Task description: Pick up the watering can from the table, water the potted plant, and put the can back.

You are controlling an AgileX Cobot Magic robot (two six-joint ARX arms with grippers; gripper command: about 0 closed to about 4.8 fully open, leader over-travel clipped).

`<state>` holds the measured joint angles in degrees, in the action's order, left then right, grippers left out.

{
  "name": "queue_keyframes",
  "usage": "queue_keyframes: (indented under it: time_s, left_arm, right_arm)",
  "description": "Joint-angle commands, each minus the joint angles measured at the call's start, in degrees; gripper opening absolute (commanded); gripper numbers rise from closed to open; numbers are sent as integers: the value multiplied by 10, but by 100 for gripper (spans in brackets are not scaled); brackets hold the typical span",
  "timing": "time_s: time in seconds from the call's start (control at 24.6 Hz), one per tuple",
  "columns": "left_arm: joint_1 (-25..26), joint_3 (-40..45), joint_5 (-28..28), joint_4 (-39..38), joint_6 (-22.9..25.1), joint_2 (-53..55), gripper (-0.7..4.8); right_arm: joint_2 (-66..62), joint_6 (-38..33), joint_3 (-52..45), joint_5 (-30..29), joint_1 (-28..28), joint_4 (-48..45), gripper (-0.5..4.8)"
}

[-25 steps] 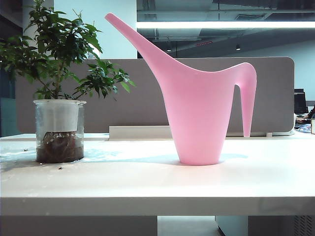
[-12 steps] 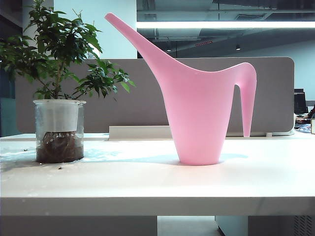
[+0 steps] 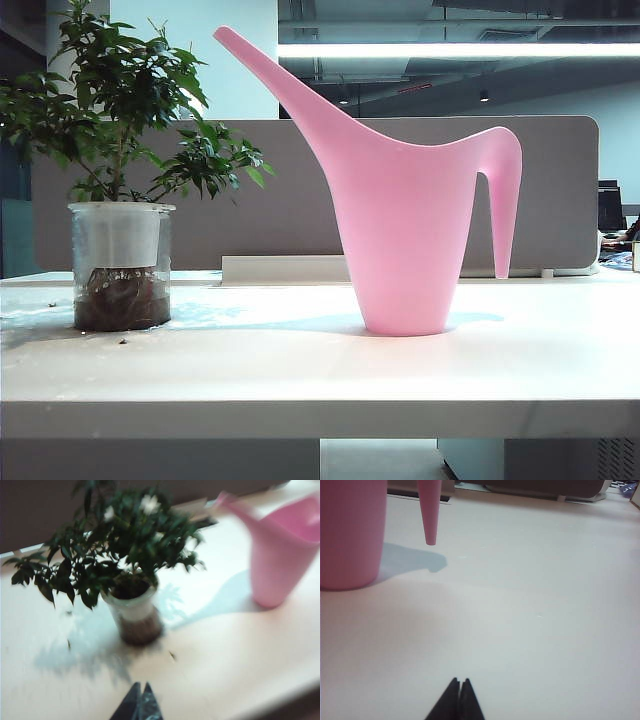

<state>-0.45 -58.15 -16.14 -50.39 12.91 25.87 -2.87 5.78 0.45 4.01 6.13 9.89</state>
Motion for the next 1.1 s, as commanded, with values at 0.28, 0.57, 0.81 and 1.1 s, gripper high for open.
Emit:
queue_keyframes:
  time_s: [0.28,0.57,0.81,1.1]
  left_arm:
    - [43,468,78,499,-110,-175,-5]
    - [42,576,100,456,-164,-250,-5]
    - [9,576,124,402,-163,-255,-5]
    - [-4,576,121,402,-163,-255,-5]
  right_arm:
    - [-1,-2,-4,-1,0,-7,22]
    - [-1,-2,-4,-1,0,-7,22]
    - [-1,-2,-4,-1,0,-7,22]
    - [-1,-2,-4,-1,0,-7,22]
